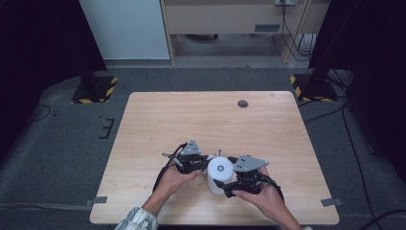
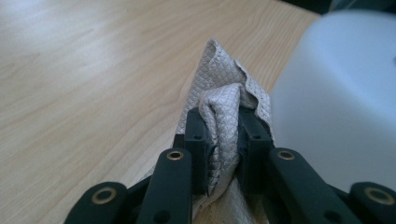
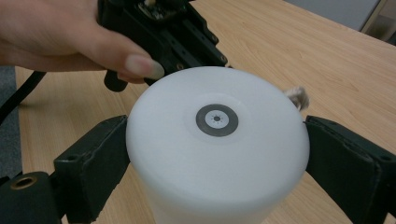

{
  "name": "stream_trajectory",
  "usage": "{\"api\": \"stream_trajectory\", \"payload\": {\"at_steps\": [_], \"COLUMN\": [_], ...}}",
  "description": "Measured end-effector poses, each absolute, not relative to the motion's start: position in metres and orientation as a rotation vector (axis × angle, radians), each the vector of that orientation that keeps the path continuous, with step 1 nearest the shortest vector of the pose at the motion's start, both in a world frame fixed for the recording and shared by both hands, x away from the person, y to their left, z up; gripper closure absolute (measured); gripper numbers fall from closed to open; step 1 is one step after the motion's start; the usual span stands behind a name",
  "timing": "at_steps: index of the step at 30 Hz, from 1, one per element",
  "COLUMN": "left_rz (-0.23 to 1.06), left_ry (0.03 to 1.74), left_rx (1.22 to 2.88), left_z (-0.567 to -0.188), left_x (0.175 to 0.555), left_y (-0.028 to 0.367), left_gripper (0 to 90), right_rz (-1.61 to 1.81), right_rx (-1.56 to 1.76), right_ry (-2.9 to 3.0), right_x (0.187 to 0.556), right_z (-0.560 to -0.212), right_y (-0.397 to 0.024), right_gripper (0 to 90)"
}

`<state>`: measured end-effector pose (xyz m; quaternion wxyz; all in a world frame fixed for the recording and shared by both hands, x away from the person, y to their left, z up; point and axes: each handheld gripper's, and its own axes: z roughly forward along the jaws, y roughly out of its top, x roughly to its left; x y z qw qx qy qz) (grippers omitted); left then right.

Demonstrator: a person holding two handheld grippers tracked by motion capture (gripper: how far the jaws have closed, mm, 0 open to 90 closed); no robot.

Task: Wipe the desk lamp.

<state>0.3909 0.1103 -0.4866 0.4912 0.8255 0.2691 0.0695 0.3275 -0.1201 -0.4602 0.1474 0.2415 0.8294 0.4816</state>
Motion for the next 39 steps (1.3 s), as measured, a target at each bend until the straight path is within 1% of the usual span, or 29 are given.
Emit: {"api": "stream_trajectory", "payload": {"at_steps": [4,13,27,34,39], "left_rz": [0.178,0.162,0.172,0.152,0.132], "left_ry": [0.645,0.662,0.659,0.615,0.603], "left_rx": [1.981,2.052,2.015,1.989,2.027], "left_z": [-0.479,-0.497,-0.488,-0.474,-0.482], "left_x": [0.391,0.393,0.393,0.398,0.404], "left_y": [0.111,0.108,0.11,0.109,0.103], "left_gripper": [76.5,76.5,76.3,76.2,76.3], "right_rz": [1.384,1.381,1.397,1.384,1.383], "right_rx": [0.698,0.698,0.713,0.709,0.71], "right_ry": [2.385,2.386,2.375,2.385,2.389], "right_x": [0.328,0.328,0.328,0.327,0.327], "right_z": [-0.46,-0.46,-0.462,-0.463,-0.462], "right_y": [-0.12,-0.12,-0.121,-0.121,-0.121], "right_gripper": [9.6,9.6,9.0,9.5,9.5]}}
